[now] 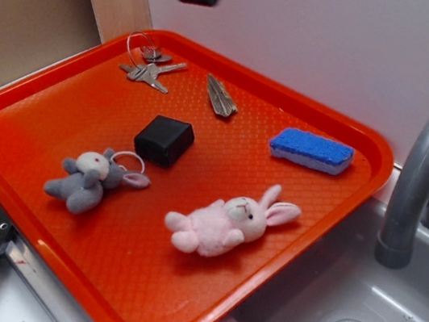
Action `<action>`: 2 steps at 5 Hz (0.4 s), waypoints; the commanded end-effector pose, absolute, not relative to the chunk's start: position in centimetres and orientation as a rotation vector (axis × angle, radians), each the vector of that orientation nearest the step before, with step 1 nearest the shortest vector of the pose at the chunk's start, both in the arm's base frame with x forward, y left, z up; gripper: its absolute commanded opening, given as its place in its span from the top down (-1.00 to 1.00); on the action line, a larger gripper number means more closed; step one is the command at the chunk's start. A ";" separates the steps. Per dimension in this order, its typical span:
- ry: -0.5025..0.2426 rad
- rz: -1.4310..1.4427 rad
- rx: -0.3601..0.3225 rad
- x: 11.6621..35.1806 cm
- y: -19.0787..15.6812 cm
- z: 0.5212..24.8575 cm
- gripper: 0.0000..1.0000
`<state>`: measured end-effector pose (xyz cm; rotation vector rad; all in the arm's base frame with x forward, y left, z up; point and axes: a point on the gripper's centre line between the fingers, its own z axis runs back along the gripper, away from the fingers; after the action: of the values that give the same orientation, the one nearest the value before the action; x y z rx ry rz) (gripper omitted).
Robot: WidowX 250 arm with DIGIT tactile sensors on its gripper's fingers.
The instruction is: Grab the wood chip.
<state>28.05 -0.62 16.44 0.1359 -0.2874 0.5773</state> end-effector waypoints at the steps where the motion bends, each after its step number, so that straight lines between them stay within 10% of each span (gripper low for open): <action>1: -0.451 0.707 0.235 29.2 1.5 12.5 -1.00; 2: -0.499 0.690 0.256 29.1 1.9 10.1 -1.00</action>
<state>28.84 1.34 8.34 0.2800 -0.4625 0.6943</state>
